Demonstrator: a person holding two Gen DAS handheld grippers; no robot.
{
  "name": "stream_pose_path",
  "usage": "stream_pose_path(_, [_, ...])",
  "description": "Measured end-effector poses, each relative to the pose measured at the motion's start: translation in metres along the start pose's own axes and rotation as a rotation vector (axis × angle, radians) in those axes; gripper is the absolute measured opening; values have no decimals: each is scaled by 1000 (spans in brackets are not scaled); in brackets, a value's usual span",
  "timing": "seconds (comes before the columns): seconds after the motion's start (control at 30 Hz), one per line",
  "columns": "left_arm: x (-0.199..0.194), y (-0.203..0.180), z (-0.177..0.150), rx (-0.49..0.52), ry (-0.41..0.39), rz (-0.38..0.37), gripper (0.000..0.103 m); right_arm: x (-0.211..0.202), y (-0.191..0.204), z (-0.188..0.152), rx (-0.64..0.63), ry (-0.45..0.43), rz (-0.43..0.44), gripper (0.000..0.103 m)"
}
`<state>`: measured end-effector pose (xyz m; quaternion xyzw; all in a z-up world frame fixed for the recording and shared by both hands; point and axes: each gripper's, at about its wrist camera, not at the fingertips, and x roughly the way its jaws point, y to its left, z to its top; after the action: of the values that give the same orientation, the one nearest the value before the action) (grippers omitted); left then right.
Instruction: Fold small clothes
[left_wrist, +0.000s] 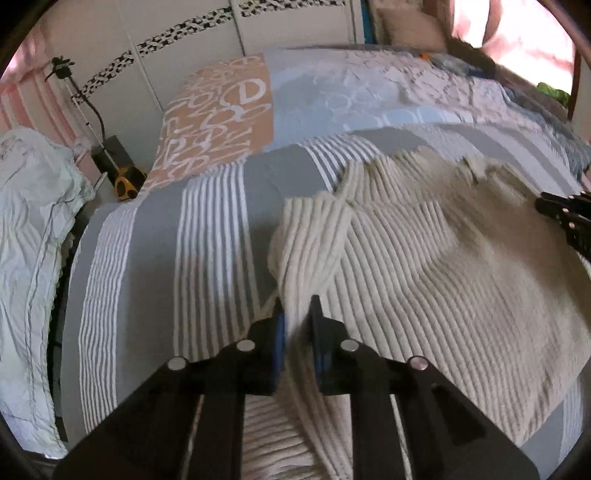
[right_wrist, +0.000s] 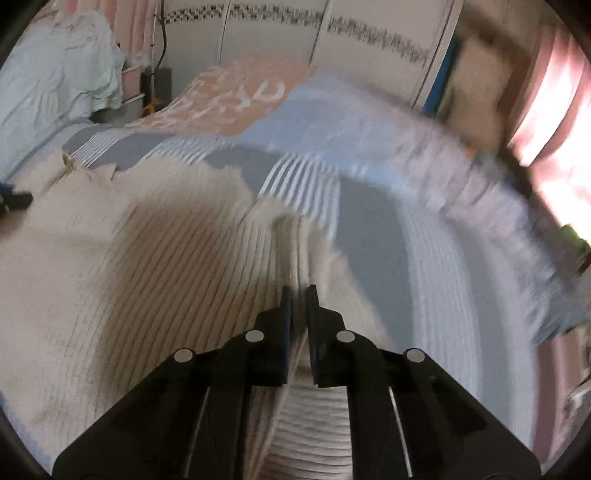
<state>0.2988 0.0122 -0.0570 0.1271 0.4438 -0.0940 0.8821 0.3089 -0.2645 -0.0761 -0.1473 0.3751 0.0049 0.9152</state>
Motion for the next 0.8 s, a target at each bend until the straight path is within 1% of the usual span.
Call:
stream_pose_path(0.03, [-6,2,3,-4,-27,1,14,-6,-2,2,-1,-27,-20,8])
stream_pose_path(0.1, [-14,4,7,-3,-69,28,14,-9,-7,5,-2,-57,-57,8])
stream_pose_path(0.17, [-14,2,11,3,-87,46,14,-7,-14,4,14,-66,-85,8])
stream_pose_path(0.23, [-9,1,12,17,-101,78,14,-2,-20,1,29,-53,-96,8])
stream_pose_path(0.27, [-6,1,11,20,-101,89,14,3,-24,-1,39,-36,-94,8])
stream_pose_path(0.37, [12,7,6,4,-50,79,14,17,-32,-10,73,26,-60,8])
stream_pose_path(0.47, [13,16,0,-24,-42,66,15,30,-36,-16,108,76,-8,10])
stream_pose_path(0.5, [10,19,-1,-33,-44,63,18,31,-38,-16,125,86,19,10])
stream_pose_path(0.53, [5,22,-2,-39,-50,62,22,30,-42,-16,145,84,51,14])
stream_pose_path(0.57, [0,24,-4,-41,-56,63,36,22,-48,-15,187,71,107,22])
stream_pose_path(0.6, [-7,24,-6,-37,-65,67,46,14,-51,-13,214,60,149,24])
stream_pose_path(0.63, [-16,22,-9,-18,-74,75,48,1,-54,-12,233,36,185,26])
stream_pose_path(0.7, [-32,14,-19,25,-93,84,56,-23,-54,-13,228,3,203,28])
stream_pose_path(0.73, [-41,10,-25,42,-100,82,59,-32,-51,-15,222,-1,208,32])
stream_pose_path(0.8, [-54,1,-40,55,-109,65,71,-53,-42,-31,213,-4,236,35])
